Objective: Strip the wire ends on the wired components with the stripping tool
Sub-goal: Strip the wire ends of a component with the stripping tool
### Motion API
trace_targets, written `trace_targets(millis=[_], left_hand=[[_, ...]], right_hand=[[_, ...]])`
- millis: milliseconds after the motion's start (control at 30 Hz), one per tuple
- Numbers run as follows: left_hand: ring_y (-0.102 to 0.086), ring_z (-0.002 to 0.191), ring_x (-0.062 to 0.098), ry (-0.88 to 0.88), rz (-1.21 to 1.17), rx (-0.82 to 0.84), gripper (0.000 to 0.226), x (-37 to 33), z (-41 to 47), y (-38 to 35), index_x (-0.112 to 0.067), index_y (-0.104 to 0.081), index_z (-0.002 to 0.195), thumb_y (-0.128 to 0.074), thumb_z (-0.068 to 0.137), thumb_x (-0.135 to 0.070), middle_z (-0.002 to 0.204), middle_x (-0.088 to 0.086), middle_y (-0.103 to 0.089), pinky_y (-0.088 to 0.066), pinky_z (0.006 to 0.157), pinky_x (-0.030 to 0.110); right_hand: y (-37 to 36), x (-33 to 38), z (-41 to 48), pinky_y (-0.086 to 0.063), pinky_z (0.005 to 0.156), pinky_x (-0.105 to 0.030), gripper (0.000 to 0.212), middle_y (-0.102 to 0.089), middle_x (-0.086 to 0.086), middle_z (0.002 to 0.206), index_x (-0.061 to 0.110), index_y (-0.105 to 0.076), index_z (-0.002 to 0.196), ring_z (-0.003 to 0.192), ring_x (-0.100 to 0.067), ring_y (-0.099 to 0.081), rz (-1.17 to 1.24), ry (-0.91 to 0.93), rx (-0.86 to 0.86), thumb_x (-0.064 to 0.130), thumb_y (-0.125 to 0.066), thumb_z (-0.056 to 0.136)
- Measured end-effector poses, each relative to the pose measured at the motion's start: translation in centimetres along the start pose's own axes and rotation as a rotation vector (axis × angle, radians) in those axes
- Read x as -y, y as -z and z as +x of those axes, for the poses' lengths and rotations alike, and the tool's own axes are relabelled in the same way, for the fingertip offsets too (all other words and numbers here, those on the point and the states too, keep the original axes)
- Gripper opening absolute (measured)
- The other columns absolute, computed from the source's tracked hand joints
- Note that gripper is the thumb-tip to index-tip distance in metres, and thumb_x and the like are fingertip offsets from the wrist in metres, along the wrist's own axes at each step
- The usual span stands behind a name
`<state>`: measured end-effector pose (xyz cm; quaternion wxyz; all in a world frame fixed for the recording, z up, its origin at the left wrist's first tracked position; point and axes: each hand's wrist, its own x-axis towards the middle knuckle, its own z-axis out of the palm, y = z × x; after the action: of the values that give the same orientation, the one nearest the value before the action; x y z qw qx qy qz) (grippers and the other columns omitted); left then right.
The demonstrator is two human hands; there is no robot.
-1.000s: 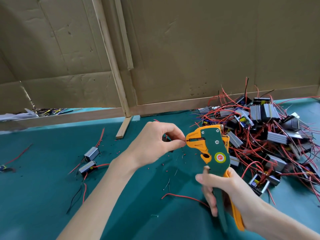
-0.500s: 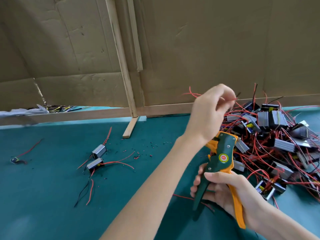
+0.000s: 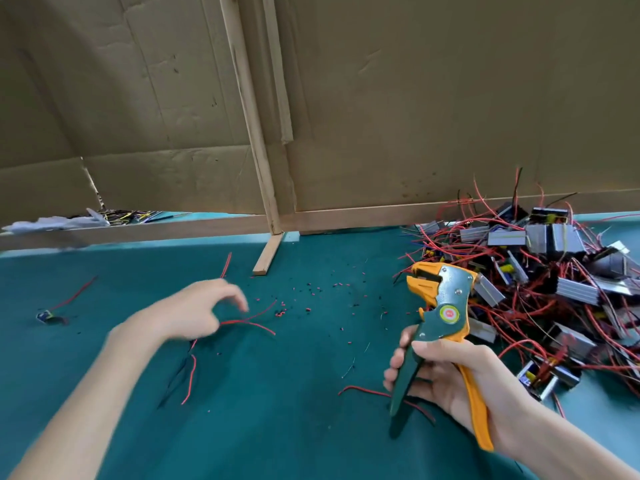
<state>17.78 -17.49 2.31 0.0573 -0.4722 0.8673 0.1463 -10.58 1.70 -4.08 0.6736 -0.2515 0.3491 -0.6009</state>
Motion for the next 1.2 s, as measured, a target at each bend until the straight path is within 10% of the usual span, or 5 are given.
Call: trace_targets(millis=[200,333,467,700,1200], left_hand=[[-0.056,0.076,0.015,0.24,-0.063,-0.032,0.031,4.7,-0.7,-1.2,-0.026,-0.058,0.091,-0.07,0.075,-0.004,0.101,0.0,-0.064,-0.046,0.073,0.027],[-0.062,0.067,0.019,0.269,-0.354,-0.362,0.014,2.1,0.9,-2.6,-0.018,-0.06,0.081,-0.073,0.077,-0.014,0.07,-0.002,-0.068,-0.043,0.052,0.016],[-0.069,0.054,0.02,0.353,-0.653,-0.416,0.024,-2.2,2.5,-4.3,-0.014,-0.048,0.092,-0.068,0.085,-0.025,0.077,0.005,-0.07,-0.059,0.063,0.033],[-0.041,0.108,0.012,0.009,-0.128,-0.466,0.023,-4.2,3.0,-4.5,-0.026,-0.05,0.112,-0.059,0.091,-0.028,0.111,-0.007,-0.048,-0.031,0.084,0.025],[-0.057,0.077,0.015,-0.154,-0.095,-0.234,0.018,-7.1,8.0,-5.6,-0.028,-0.055,0.077,-0.065,0.087,-0.016,0.079,-0.009,-0.059,-0.047,0.068,0.031]], right_hand=[[0.2,0.0,0.0,-0.057,0.071,-0.048,0.02,-0.06,-0.026,0.082,-0.002,-0.067,0.085,0.074,-0.043,-0.064,-0.004,-0.002,-0.025,0.004,-0.067,0.066],[0.2,0.0,0.0,-0.057,0.073,-0.048,0.016,-0.06,-0.025,0.083,0.0,-0.068,0.083,0.075,-0.042,-0.063,-0.014,-0.004,-0.017,0.004,-0.067,0.068],[0.2,0.0,0.0,-0.057,0.073,-0.048,0.016,-0.06,-0.025,0.083,0.0,-0.068,0.083,0.075,-0.042,-0.063,-0.006,-0.001,-0.026,0.004,-0.066,0.068],[0.5,0.0,0.1,-0.057,0.073,-0.049,0.016,-0.061,-0.026,0.084,0.0,-0.068,0.082,0.077,-0.043,-0.064,0.019,-0.016,-0.037,0.005,-0.066,0.067],[0.1,0.1,0.0,-0.057,0.069,-0.047,0.015,-0.059,-0.026,0.083,-0.001,-0.066,0.081,0.074,-0.041,-0.064,0.035,-0.016,-0.045,0.003,-0.064,0.066]])
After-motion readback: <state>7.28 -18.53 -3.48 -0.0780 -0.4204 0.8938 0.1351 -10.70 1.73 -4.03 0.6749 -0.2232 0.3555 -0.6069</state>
